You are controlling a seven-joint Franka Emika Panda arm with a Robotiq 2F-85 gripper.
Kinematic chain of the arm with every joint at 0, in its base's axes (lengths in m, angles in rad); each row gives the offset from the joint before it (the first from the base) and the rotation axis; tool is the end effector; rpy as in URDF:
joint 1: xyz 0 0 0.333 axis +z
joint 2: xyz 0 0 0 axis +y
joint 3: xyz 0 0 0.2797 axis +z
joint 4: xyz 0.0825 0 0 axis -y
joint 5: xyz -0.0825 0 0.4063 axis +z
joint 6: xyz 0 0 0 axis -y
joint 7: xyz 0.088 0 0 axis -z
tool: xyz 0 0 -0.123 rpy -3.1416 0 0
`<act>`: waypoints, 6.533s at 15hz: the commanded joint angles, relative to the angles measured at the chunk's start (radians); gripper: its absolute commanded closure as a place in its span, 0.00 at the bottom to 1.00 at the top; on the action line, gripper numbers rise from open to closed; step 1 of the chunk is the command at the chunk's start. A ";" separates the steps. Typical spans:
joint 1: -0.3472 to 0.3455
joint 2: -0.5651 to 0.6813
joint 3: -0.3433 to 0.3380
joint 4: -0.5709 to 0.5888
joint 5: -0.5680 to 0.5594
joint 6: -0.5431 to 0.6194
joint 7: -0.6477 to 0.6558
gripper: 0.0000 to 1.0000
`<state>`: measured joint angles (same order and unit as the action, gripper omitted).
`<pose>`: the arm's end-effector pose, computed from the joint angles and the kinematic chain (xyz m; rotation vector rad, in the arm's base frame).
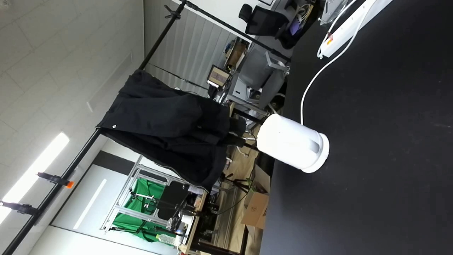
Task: Press the power off button on the extension cord.
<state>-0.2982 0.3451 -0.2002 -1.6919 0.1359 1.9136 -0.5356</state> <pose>0.5753 -0.2915 0.3305 -3.0329 0.0127 0.1092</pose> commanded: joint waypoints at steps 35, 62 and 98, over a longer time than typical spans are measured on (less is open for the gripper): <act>-0.077 0.671 0.101 0.522 -0.080 0.269 0.182 0.99; -0.202 0.795 0.252 0.497 -0.031 0.343 -0.150 1.00; -0.177 0.865 0.224 0.444 -0.009 0.528 -0.086 1.00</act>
<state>-0.4871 1.1652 0.0544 -1.2231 0.1296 2.3666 -0.6781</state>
